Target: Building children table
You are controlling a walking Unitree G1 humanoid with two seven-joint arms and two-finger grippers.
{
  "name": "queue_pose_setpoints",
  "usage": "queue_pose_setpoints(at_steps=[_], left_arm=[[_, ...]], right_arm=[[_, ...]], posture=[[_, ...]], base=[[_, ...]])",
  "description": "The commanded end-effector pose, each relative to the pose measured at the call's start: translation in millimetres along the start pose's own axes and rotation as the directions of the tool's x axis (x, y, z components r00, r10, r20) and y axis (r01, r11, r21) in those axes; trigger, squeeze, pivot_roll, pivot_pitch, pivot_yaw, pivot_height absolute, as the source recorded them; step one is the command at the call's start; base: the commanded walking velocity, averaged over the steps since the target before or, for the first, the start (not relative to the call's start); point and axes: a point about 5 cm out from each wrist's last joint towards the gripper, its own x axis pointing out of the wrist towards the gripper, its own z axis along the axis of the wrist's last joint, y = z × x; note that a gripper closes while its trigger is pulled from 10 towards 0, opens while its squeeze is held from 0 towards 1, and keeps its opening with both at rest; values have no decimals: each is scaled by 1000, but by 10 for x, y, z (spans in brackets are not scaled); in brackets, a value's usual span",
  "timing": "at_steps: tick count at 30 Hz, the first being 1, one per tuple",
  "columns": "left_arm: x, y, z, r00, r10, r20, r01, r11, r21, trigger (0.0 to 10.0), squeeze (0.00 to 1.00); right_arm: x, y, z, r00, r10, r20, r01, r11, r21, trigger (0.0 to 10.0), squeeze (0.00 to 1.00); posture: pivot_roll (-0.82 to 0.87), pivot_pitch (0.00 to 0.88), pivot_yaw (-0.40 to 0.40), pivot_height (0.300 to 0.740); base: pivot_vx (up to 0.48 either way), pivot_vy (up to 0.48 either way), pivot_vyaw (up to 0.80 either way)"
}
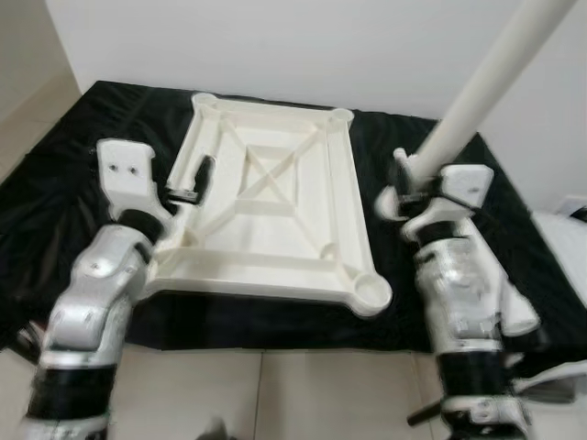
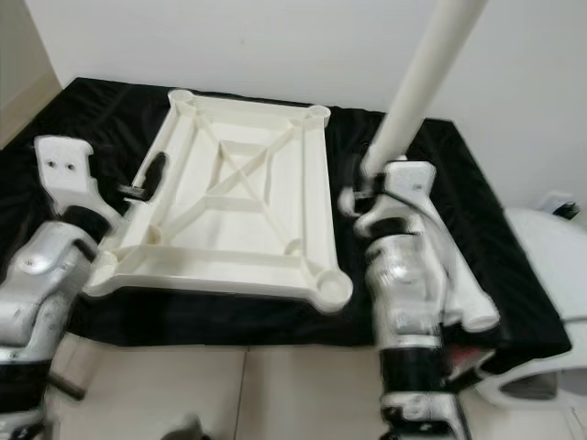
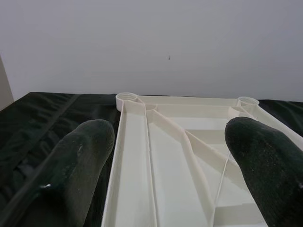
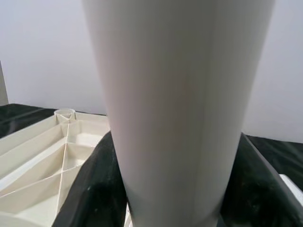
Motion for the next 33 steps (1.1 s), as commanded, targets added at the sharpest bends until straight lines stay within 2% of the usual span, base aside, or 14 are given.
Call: queue_pose_setpoints(at_steps=[1,7,9,10,12,15,18,21,23,25,30,32,33], left_arm=[[2,-83,21,999,-35,13,36,999,-24,10000,0],[0,-113,29,997,-70,24,70,998,4,10000,0],[-15,-173,3,991,-132,12,131,991,29,10000,0],[-15,-173,3,991,-132,12,131,991,29,10000,0],[-29,-280,-14,978,-210,-1,209,977,44,10000,0],[-32,-321,-14,972,-236,-3,236,971,49,10000,0],[-35,-536,-12,928,-372,-18,372,927,49,10000,0],[-38,-590,-11,912,-409,-19,410,911,53,10000,0],[-18,-694,-53,880,-473,-43,475,877,71,10000,0],[-8,-725,-71,870,-490,-53,493,866,80,10000,0],[15,-900,-220,808,-580,-101,589,798,127,10000,0],[9,-921,-237,800,-591,-107,600,789,132,10000,0],[-23,-984,-276,765,-632,-123,644,754,134,10000,0]], right_arm=[[-26,-107,-2,999,-34,-1,34,999,-15,10000,0],[-17,-99,-7,1000,-26,-3,26,1000,-16,10000,0],[-8,-95,-8,1000,-15,-4,15,1000,-20,10000,0],[-8,-95,-8,1000,-15,-4,15,1000,-20,10000,0],[4,-105,-6,1000,-13,-5,13,1000,-28,10000,0],[8,-111,-2,1000,-14,-4,13,999,-30,10000,0],[19,-150,20,1000,-18,4,19,999,-45,10000,0],[23,-163,26,1000,-21,6,21,999,-47,10000,0],[24,-195,36,1000,-26,8,27,998,-53,10000,0],[24,-203,40,1000,-27,9,27,998,-55,10000,0],[-8,-235,40,999,-33,2,33,998,-55,10000,0],[-14,-237,38,999,-33,1,33,998,-55,10000,0],[-32,-252,33,999,-34,-2,34,998,-60,10000,0]], posture=[[9,41,-47,740],[10,42,-47,740],[10,46,-47,740],[10,46,-47,740],[11,51,-45,740],[11,51,-45,740],[10,54,-44,740],[8,54,-41,740],[4,53,-38,740],[3,54,-37,740],[-13,52,-27,740],[-13,52,-27,740],[-21,52,-23,740]], base=[[0,0,0],[0,0,0],[0,0,0],[0,0,0],[0,0,0],[0,0,0],[0,0,0],[0,0,0],[0,0,0],[0,0,0],[0,0,0],[0,0,0],[0,0,0]])
